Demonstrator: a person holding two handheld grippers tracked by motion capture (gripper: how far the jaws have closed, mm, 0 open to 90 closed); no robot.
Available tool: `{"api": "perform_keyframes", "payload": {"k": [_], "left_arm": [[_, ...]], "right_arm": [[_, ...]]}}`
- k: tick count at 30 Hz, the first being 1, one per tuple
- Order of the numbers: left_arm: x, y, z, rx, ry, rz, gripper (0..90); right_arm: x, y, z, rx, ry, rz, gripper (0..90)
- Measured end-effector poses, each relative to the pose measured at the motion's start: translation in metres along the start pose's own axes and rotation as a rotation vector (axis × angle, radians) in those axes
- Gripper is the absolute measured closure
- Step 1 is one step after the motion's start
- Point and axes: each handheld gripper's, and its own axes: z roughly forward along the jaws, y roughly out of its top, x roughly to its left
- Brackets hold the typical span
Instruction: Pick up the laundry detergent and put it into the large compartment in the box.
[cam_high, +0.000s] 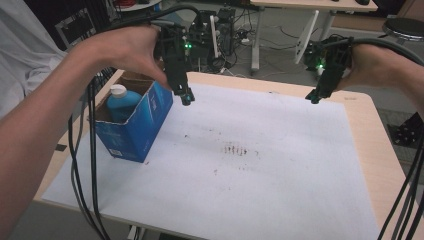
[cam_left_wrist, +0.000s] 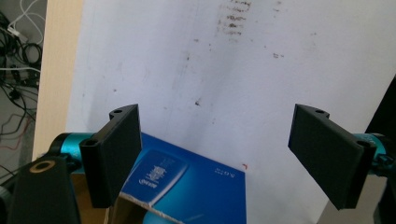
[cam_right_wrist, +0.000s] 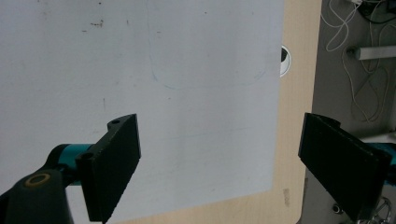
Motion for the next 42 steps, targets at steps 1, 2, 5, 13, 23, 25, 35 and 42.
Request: {"api": "perform_keyframes", "payload": {"k": [1, 2, 5, 13, 23, 25, 35, 42], "left_arm": [[-0.001, 0.003, 0.003, -0.002, 0.000, 0.006, 17.4], [-0.003, 0.006, 0.006, -0.002, -0.004, 0.012, 17.5], [-0.010, 0.018, 0.020, 0.008, -0.020, 0.040, 17.5], [-0.027, 0.041, 0.055, 0.004, -0.061, 0.100, 17.4], [-0.045, 0.056, 0.094, 0.004, -0.085, 0.143, 17.4], [-0.047, 0.058, 0.100, 0.007, -0.090, 0.145, 17.4], [-0.058, 0.062, 0.125, 0.012, -0.124, 0.168, 17.5], [-0.059, 0.062, 0.129, 0.012, -0.122, 0.170, 17.5]], "right_arm": [[0.000, 0.000, 0.000, 0.002, -0.001, 0.001, 12.1], [0.000, 0.000, 0.000, 0.001, 0.000, -0.001, 12.1], [0.001, 0.001, 0.000, 0.003, 0.000, -0.002, 12.1], [0.001, 0.002, 0.000, 0.006, -0.002, -0.007, 12.1], [0.003, 0.002, 0.004, 0.004, -0.002, -0.007, 12.1], [0.005, 0.002, 0.004, 0.007, -0.001, 0.001, 12.1], [0.007, 0.002, 0.005, 0.000, 0.001, -0.004, 12.1], [0.009, 0.003, 0.003, 0.000, -0.002, 0.005, 12.1]]}}
